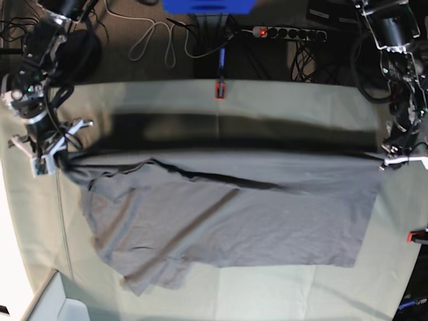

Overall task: Layout the t-shirt on the table in an organized manner, then fold the t-shirt properly
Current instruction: 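Lift the shirt with both grippers and flick it flat onto the table, then lower the held collar edge onto the table and release both grippers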

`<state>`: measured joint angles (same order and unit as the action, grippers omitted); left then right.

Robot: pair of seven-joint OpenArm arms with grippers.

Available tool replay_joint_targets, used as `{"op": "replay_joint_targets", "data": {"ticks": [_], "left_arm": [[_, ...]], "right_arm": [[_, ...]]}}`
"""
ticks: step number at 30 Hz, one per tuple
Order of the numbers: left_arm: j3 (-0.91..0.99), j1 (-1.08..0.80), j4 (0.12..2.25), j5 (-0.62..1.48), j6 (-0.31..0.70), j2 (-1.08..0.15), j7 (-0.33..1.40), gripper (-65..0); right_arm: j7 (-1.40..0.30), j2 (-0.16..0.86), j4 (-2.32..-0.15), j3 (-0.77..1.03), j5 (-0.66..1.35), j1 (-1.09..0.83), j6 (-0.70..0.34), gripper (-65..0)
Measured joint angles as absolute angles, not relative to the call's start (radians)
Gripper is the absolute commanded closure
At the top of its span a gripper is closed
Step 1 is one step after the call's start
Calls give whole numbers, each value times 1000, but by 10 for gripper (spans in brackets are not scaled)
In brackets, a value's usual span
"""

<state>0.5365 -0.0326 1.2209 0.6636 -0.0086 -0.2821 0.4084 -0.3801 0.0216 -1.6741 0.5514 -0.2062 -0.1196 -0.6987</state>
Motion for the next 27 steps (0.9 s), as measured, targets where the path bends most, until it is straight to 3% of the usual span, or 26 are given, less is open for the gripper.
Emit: {"op": "replay_joint_targets", "data": {"ticks": [5, 10, 21, 27], "left_arm": [[533, 2, 1320, 670, -5, -285, 403, 0], [536, 15, 1353, 670, -4, -287, 535, 0], [542, -134, 1343, 662, -7, -279, 546, 0], [541, -194, 1345, 667, 0, -268, 534, 0]], "right_arm": [[-411, 29, -1698, 548, -198, -31, -699, 0], [-464, 44, -1694, 556, -202, -55, -699, 0], [-454, 16, -1693, 554, -194, -265, -699, 0], [-325, -11, -1688, 553, -198, -387, -699, 0]]}}
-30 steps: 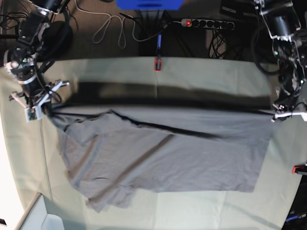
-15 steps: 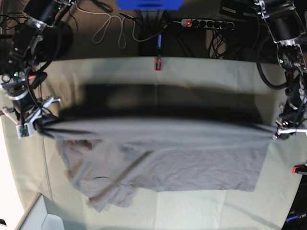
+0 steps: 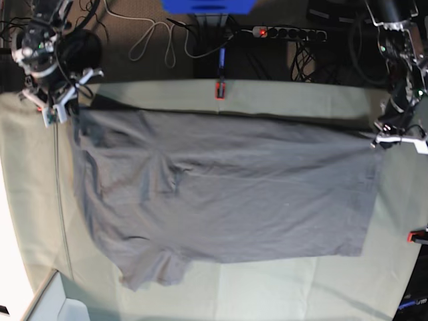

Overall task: Layout the t-shirt on the table in an organized manner, then fold the t-shirt properly
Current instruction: 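Lower the held collar edge onto the table and release both grippers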

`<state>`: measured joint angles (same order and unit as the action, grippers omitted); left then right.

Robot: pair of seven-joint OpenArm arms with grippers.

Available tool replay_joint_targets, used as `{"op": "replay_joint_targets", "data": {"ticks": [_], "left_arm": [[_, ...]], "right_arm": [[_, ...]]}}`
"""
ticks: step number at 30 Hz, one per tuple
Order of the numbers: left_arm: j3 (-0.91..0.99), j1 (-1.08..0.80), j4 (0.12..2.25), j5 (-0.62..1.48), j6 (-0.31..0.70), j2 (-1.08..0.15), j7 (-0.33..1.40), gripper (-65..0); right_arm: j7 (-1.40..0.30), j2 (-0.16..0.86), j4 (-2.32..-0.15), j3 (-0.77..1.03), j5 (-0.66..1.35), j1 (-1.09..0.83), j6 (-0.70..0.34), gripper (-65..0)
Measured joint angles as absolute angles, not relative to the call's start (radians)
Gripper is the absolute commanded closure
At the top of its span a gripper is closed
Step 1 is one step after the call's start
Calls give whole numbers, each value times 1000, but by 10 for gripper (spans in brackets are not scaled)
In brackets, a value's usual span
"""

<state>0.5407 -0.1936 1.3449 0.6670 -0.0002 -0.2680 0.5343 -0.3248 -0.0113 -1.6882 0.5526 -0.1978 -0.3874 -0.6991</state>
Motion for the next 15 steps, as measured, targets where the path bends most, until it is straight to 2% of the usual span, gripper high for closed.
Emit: {"op": "replay_joint_targets", "data": {"ticks": [9, 15], "left_arm": [[546, -282, 1353, 667, 4, -268, 535, 0], [662, -295, 1353, 672, 7, -257, 550, 0]], "right_arm": [[-294, 3, -1653, 567, -197, -419, -699, 0], [-294, 11, -1650, 576, -198, -422, -699, 0]]}}
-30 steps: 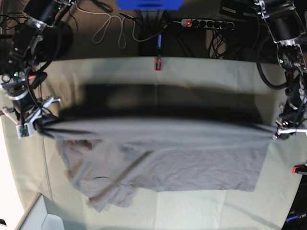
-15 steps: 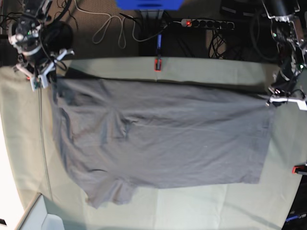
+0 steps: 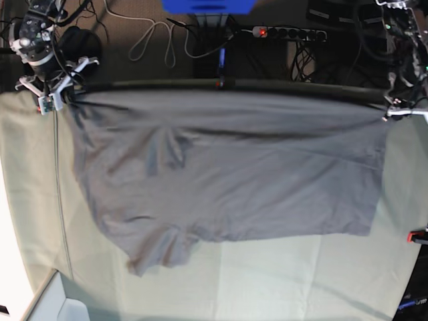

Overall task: Layout the t-shirt on the table in an organized manner, then fold the t-shirt properly
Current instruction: 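Lower the held collar edge onto the table and release both grippers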

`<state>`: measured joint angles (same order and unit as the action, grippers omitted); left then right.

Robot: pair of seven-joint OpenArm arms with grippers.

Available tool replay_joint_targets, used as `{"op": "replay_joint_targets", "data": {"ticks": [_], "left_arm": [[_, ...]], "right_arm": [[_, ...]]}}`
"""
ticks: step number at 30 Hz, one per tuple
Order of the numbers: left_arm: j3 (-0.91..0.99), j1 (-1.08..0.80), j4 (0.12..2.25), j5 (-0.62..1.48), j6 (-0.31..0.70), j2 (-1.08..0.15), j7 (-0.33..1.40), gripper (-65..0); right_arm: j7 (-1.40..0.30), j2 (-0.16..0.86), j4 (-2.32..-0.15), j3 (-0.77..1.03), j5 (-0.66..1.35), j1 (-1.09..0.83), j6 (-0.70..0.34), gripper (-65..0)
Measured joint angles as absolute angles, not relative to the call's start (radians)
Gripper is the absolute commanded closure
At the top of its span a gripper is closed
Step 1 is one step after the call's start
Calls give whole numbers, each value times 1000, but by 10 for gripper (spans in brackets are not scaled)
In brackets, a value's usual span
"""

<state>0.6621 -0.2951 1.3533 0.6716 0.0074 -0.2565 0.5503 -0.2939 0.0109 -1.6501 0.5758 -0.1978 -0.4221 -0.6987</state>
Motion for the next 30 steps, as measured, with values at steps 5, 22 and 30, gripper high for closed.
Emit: {"op": "replay_joint_targets", "data": {"ticks": [5, 22, 30], "left_arm": [[673, -292, 1353, 671, 7, -252, 551, 0], [673, -290, 1348, 663, 3, -234, 546, -302], [680, -289, 1352, 664, 3, -235, 547, -319]], "right_arm": [[-294, 11, -1650, 576, -198, -422, -699, 0], [-305, 38, -1581, 599, -201, -447, -699, -246], [-302, 16, -1692, 727, -125, -421, -699, -277]]}}
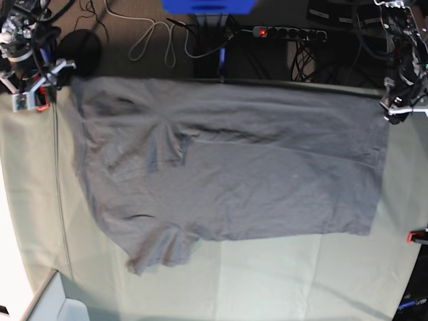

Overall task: Layout the t-shirt on the table in an organized manner, then fold the t-shirt properly
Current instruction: 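Lower the held collar edge onto the table and release both grippers, then move the right gripper to the shirt's side edge and grasp it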

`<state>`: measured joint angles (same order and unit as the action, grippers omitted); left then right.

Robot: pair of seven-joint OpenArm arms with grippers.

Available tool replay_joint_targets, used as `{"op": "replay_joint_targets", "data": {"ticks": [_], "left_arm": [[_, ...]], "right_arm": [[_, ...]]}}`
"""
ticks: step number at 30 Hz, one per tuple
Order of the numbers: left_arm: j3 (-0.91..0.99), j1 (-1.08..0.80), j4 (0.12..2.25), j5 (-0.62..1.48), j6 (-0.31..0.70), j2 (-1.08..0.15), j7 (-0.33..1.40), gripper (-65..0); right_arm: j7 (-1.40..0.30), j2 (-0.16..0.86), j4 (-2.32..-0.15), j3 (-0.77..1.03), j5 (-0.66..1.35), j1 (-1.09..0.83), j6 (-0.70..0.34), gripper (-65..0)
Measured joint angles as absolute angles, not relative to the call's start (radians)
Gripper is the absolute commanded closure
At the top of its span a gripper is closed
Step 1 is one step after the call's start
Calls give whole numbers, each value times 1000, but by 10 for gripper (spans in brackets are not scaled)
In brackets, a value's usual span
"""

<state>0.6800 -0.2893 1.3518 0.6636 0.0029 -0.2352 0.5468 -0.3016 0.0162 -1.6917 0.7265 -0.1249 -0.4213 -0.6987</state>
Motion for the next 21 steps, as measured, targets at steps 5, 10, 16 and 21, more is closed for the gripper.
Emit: {"op": "replay_joint_targets", "data": {"ticks": [5, 10, 16, 21], "left_arm": [[681, -288, 1404, 663, -4, -237, 546, -319], [681, -287, 1456, 663, -4, -235, 546, -320], [681, -265, 1459, 664, -4, -234, 546, -320], [681, -268, 1455, 664, -4, -234, 546, -320]], "right_arm": [[-311, 20, -1710, 703, -97, -426, -699, -278], [-305, 12, -1705, 564, -96, -419, -699, -278], [-319, -15, -1654, 478, -99, -342, -698, -278], [-386, -14, -1581, 442, -95, -226, -698, -278]]}}
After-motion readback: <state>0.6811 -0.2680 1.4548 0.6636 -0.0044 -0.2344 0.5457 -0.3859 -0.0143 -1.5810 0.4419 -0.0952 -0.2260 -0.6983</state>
